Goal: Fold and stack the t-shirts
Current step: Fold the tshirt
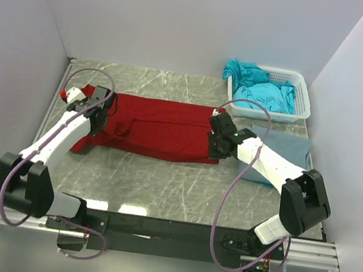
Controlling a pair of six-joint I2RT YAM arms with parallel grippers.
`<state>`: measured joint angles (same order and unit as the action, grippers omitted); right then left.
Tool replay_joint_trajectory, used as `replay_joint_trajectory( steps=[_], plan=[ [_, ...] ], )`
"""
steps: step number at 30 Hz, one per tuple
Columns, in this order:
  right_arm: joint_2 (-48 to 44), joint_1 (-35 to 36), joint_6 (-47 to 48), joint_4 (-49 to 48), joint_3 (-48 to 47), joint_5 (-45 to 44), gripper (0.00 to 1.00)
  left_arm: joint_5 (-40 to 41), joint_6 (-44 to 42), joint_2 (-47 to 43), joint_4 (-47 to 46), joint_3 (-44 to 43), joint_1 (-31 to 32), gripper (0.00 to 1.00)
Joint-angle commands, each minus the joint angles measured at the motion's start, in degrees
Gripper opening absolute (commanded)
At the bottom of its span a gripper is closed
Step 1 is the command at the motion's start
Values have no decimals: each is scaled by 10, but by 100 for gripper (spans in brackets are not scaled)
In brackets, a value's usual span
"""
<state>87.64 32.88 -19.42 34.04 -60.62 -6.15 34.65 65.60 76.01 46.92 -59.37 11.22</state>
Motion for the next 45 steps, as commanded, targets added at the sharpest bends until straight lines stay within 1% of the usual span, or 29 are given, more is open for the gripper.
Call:
replay_joint_trajectory(
  steps=[1,5,11,15,21,26,28,30,31,32,33,34,35,36,38,39,41,42,43,44,45],
  plan=[
    [7,-19,23,0,-37,6,0,27,-25,22,-14,-44,-6,1],
    [36,-32,32,1,-76,23,0,26,-32,39,-26,-60,-17,1],
    [85,-44,45,16,-137,22,0,-3,-59,69,-56,-78,-36,1],
    [112,-52,51,25,-166,12,0,-25,-82,109,-76,-101,-39,1],
    [155,-63,56,40,-216,4,0,-36,-103,170,-71,-152,-47,1],
    [198,-77,58,52,-264,-5,0,-49,-120,205,-75,-186,-52,5],
    [219,-82,58,54,-278,-5,0,-52,-133,221,-80,-199,-54,10],
    [235,-90,57,62,-305,-8,0,-63,-154,230,-98,-205,-55,18],
    [252,-92,57,63,-321,-11,0,-66,-160,234,-103,-210,-58,42],
    [259,-95,59,60,-329,-11,0,-67,-160,240,-106,-215,-60,56],
    [267,-101,58,59,-338,-11,2,-71,-167,243,-106,-222,-64,72],
    [285,-104,57,60,-346,-11,9,-74,-172,246,-104,-239,-71,77],
    [294,-106,54,69,-370,-18,35,-75,-177,252,-100,-251,-74,79],
    [299,-107,52,70,-378,-23,47,-67,-185,253,-93,-261,-75,83],
    [296,-107,49,63,-380,-22,67,-56,-195,249,-80,-288,-77,86],
    [290,-106,47,57,-375,-15,74,-54,-204,243,-78,-293,-76,86],
    [263,-106,43,37,-345,-10,82,-76,-211,218,-89,-283,-76,87],
    [254,-106,41,32,-335,-8,83,-90,-219,207,-96,-273,-76,89],
    [234,-106,40,27,-312,-4,84,-129,-220,194,-117,-242,-76,90],
    [224,-106,38,17,-298,-3,84,-142,-222,169,-125,-225,-76,91],
    [203,-106,38,9,-269,10,84,-153,-216,156,-133,-186,-76,92]
  ],
)
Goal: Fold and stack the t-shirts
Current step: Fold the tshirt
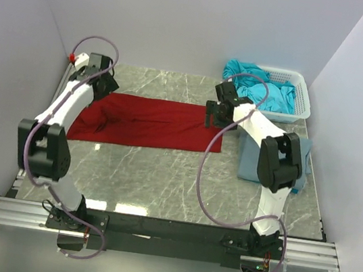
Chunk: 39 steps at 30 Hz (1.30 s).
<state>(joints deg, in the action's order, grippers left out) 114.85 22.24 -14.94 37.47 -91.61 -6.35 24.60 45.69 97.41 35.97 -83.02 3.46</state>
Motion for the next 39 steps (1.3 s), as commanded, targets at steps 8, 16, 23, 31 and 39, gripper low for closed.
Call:
replay_joint_trajectory(
  steps=[8,16,23,31,39],
  plan=[
    [-145,2,-13,-82,176,62,86,-122,20,-182,-106,243,1,94],
    [-163,8,-17,-93,207,73,88,-87,20,-187,-231,364,-31,95],
    [-177,8,-16,-92,212,64,88,-147,-32,-138,-330,371,-84,94],
    [-171,8,-11,-72,197,9,89,-161,-66,-35,-316,292,-112,93],
    [-169,7,-7,-70,192,2,89,-224,-61,56,-318,172,-137,93]
  ],
)
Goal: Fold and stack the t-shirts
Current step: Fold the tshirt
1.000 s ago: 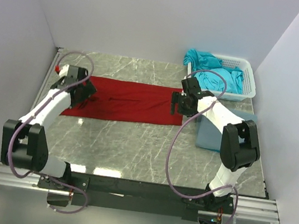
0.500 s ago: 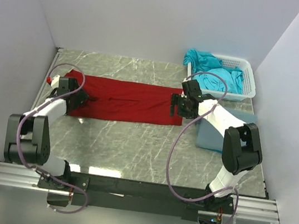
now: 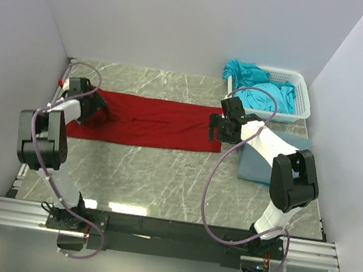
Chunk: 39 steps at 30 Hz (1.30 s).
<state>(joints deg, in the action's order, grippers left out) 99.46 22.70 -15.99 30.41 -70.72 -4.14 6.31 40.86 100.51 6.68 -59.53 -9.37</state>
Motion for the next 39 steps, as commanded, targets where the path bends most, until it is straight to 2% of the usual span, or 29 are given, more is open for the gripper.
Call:
replay_joint_trajectory(
  steps=[1,5,9,13,18,21,23,28,34,36,39],
  plan=[
    [-15,3,3,1,-17,-22,89,-49,-10,35,-20,-78,-11,93],
    [-15,2,4,3,-17,-28,89,-69,-6,83,1,-165,-29,93],
    [-16,2,7,5,-20,-39,90,-93,-5,115,26,-213,-50,92],
    [-16,2,6,7,-21,-40,90,-106,-10,74,40,-220,-58,92],
    [-20,2,4,4,-18,-39,90,-94,-3,-34,45,-151,-58,93],
    [-27,2,3,1,-10,-38,90,-136,14,-91,34,-73,-56,97],
    [-32,2,3,-1,-5,-35,90,-156,27,-113,30,-12,-49,99],
    [-39,2,2,-8,4,-25,90,-135,56,-160,41,65,-41,99],
    [-47,2,0,-13,12,-17,90,-112,68,-132,-13,93,-40,100],
    [-49,2,0,-13,14,-20,90,-114,69,-108,-33,81,-40,95],
    [-51,2,2,-14,15,-21,90,-74,91,-84,-49,70,-40,91]
  ],
)
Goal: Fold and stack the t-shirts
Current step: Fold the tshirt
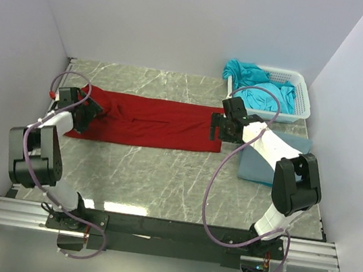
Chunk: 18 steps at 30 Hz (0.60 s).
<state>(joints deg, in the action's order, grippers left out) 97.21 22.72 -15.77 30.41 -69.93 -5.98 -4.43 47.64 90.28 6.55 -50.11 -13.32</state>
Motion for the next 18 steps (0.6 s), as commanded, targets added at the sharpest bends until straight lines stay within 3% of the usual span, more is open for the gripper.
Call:
replay_joint_trajectory(
  steps=[1,8,18],
  plan=[
    [-28,2,0,-13,7,-3,90,39,25,24,-47,-31,0,89],
    [-18,2,2,-9,0,-5,90,14,25,89,-85,-88,0,65],
    [-2,2,8,-3,-13,-18,90,43,6,163,-20,-198,-1,63]
  ],
)
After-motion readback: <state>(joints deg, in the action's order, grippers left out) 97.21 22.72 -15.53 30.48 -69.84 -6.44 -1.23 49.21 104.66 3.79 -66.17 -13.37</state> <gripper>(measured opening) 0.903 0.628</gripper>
